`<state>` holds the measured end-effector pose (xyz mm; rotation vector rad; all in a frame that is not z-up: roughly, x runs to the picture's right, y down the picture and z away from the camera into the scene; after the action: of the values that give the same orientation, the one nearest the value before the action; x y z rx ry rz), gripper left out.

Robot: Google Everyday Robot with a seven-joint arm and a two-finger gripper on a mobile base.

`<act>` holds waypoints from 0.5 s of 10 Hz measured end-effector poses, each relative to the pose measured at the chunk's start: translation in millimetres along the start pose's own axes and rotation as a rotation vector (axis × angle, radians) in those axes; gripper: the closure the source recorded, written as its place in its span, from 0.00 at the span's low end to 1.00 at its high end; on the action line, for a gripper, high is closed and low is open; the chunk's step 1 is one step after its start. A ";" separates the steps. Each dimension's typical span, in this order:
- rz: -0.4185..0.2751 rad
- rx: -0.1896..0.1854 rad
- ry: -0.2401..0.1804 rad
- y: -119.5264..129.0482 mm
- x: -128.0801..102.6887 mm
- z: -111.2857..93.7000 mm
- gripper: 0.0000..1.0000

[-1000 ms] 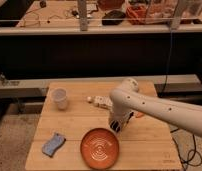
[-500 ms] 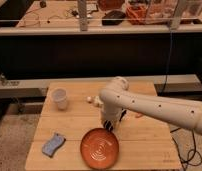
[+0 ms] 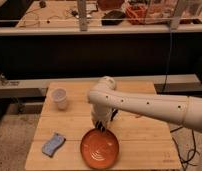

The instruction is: Place the eraser on the white sponge

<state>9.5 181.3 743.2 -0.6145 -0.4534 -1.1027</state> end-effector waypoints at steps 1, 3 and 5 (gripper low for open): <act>-0.007 0.001 -0.001 -3.6 -1.6 0.2 1.00; -0.023 -0.001 0.000 -8.1 -3.2 0.6 1.00; -0.058 0.003 -0.003 -26.3 -11.6 2.1 1.00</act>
<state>-19.3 182.3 743.6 -0.6036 -0.4774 -1.1558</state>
